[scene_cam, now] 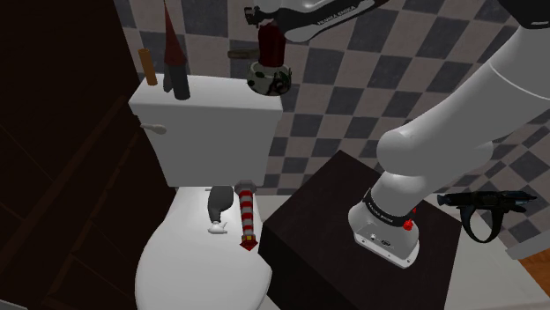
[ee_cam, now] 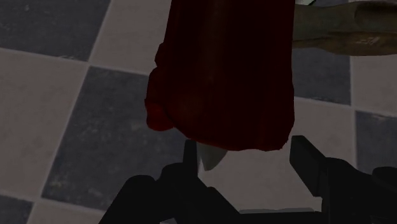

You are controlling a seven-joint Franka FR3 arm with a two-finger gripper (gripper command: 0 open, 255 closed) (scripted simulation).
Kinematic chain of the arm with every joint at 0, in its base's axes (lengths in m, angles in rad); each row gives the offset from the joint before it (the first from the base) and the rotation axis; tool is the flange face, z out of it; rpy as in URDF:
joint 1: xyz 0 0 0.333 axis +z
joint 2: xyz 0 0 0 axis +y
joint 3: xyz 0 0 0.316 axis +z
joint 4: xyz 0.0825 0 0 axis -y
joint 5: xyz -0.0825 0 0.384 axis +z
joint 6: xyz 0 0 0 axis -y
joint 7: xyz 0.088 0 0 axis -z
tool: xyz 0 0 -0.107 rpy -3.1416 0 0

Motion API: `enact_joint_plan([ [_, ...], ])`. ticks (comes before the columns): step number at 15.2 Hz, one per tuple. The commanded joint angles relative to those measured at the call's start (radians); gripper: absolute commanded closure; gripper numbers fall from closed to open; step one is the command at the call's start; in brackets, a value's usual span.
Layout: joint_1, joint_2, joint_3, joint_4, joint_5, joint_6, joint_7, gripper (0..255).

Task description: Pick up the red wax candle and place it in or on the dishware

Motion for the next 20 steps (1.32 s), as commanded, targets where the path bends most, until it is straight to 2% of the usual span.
enact_joint_plan([
  [1, -0.001, 0.001, 0.001, -0.003, -0.007, 0.003, 0.008, 255],
  [7, -0.001, 0.001, 0.001, -0.003, -0.007, 0.003, 0.008, 255],
  [8, -0.001, 0.001, 0.001, -0.002, -0.007, 0.003, 0.008, 0],
  [13, -0.001, 0.001, 0.001, -0.003, -0.007, 0.003, 0.008, 0],
  [17, 0.054, -0.119, -0.007, -0.042, 0.125, -0.040, -0.069, 0],
  [20, 0.056, -0.118, -0.008, -0.042, 0.125, -0.041, -0.069, 0],
])
